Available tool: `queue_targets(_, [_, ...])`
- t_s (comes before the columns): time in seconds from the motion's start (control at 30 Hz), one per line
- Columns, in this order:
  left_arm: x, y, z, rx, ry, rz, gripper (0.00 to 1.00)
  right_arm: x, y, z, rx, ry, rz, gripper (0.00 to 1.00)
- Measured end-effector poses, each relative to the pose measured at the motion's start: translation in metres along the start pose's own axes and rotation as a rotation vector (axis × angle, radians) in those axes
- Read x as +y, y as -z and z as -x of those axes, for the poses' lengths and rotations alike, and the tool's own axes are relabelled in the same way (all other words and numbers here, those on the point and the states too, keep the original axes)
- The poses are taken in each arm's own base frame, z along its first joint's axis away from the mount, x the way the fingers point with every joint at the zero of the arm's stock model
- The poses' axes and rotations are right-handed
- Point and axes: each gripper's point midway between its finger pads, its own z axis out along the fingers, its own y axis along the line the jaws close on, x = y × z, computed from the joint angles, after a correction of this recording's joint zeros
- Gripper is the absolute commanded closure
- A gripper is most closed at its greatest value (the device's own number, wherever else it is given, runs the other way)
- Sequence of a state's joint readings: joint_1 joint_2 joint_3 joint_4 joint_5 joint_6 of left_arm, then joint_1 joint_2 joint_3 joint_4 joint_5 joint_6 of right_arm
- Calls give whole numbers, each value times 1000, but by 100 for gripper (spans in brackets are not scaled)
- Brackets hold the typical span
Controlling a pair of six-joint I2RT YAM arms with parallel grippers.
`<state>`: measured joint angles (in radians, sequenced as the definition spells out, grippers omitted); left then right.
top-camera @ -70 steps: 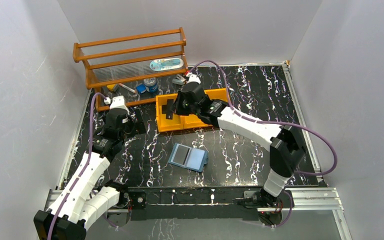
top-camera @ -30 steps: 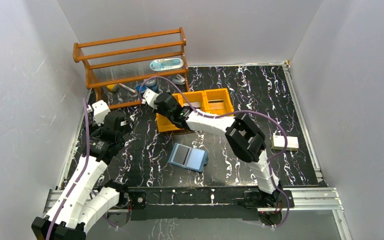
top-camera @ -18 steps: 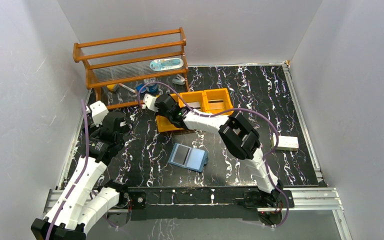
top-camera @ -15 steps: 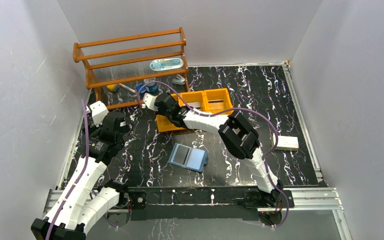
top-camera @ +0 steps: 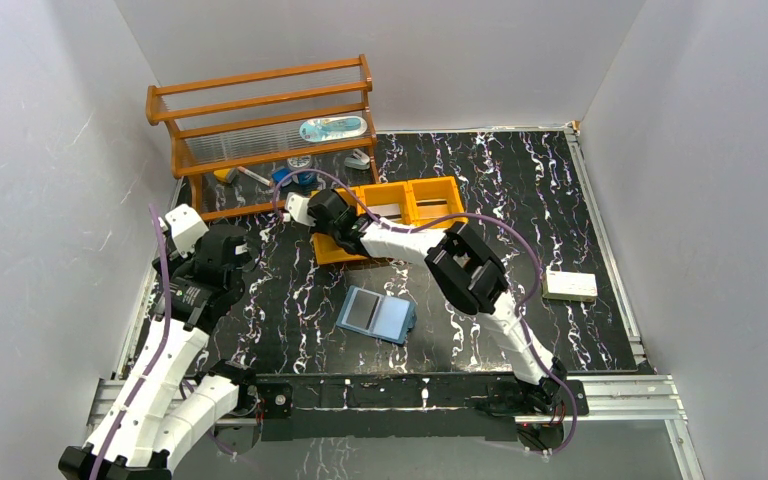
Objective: Take the credit cards out of the card holder
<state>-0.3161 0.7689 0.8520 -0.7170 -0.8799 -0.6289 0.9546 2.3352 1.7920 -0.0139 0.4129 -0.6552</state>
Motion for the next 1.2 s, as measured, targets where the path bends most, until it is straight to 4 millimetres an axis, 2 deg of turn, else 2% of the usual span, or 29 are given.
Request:
queue_targets(0.07, [1, 0, 0, 0, 0, 3, 2, 1, 0, -1, 3, 2, 3, 73])
queue_targets(0.2, [1, 0, 0, 1, -1, 4, 2, 3, 0, -2, 9, 3, 10, 67])
queue_targets(0.63, [0, 0, 0, 1, -2, 1, 2, 8, -1, -2, 4, -53, 28, 56])
queue_targets(1.03, [1, 0, 0, -1, 0, 1, 2, 9, -3, -3, -13, -191, 57, 50])
queue_targets(1.13, [1, 1, 1, -3, 3, 0, 2, 3, 5, 4, -32, -243, 57, 45])
queue_targets(1.2, [1, 1, 1, -3, 3, 0, 2, -8, 17, 10, -51, -290, 48, 41])
